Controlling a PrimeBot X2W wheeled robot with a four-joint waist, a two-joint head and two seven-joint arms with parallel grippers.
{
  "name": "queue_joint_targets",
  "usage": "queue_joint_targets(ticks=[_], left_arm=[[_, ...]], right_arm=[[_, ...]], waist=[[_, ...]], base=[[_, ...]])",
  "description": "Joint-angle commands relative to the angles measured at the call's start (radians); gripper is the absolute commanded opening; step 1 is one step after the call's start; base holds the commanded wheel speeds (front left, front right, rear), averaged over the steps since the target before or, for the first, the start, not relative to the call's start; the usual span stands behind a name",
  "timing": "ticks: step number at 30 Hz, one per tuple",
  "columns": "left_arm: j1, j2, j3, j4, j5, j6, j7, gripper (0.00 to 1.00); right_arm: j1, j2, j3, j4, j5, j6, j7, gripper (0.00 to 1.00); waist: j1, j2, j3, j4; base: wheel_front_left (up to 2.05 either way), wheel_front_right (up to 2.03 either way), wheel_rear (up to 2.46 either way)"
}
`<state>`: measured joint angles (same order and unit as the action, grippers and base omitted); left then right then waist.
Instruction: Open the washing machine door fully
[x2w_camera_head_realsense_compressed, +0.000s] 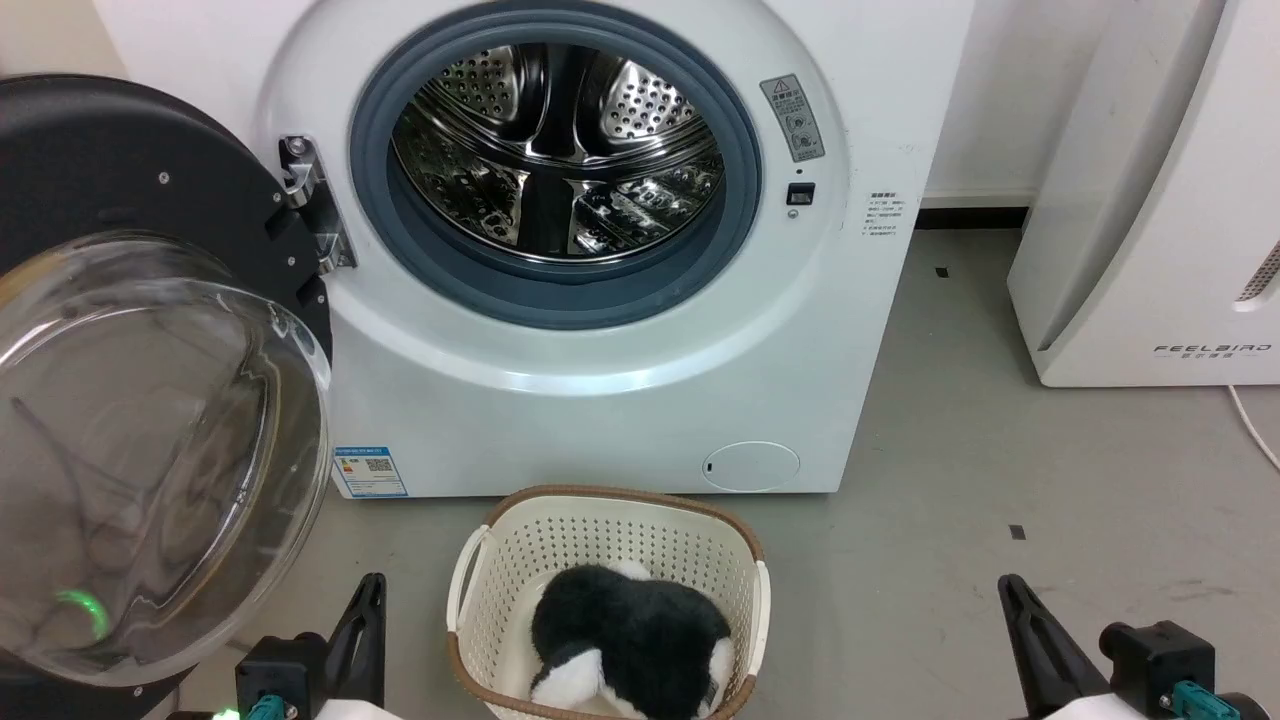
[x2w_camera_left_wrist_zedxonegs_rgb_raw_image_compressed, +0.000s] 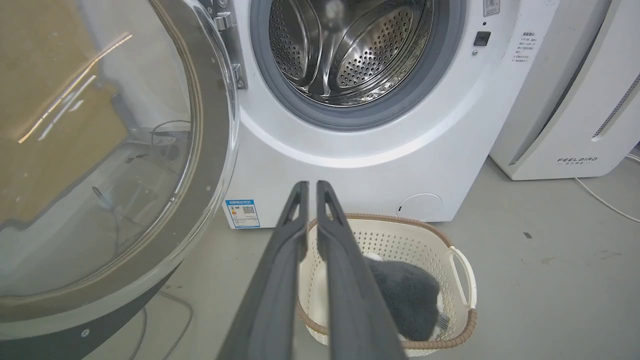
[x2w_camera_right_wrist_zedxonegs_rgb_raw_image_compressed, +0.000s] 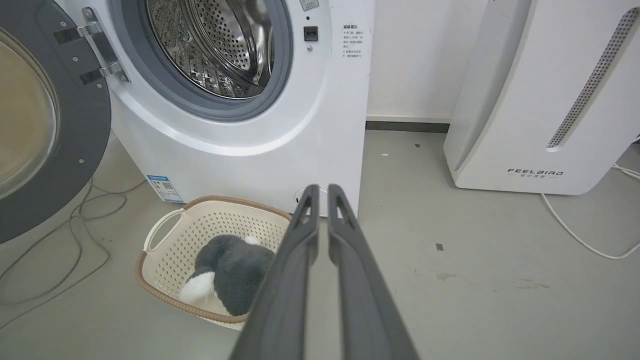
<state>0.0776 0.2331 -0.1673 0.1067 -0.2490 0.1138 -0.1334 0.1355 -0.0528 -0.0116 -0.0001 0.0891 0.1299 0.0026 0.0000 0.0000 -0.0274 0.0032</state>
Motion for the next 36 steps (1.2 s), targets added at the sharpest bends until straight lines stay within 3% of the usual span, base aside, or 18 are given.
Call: queue_joint_targets(ticks=[1, 36], left_arm=[[-0.001, -0.003, 0.003, -0.002, 0.004, -0.002, 0.002, 0.00], [-0.025, -0.059, 0.054, -0.034, 0.080, -0.037, 0.043, 0.00]], right_arm=[[-0.002, 0.000, 0.000, 0.000, -0.002, 0.000, 0.000, 0.00], [-0.044, 0.001, 0.004, 0.000, -0.029, 0.000, -0.001, 0.00]], waist=[[0.0000, 0.0000, 0.000, 0.000], [0.0000, 0.0000, 0.009, -0.001]], base=[[0.00, 0.00, 0.00], [0.00, 0.00, 0.00]])
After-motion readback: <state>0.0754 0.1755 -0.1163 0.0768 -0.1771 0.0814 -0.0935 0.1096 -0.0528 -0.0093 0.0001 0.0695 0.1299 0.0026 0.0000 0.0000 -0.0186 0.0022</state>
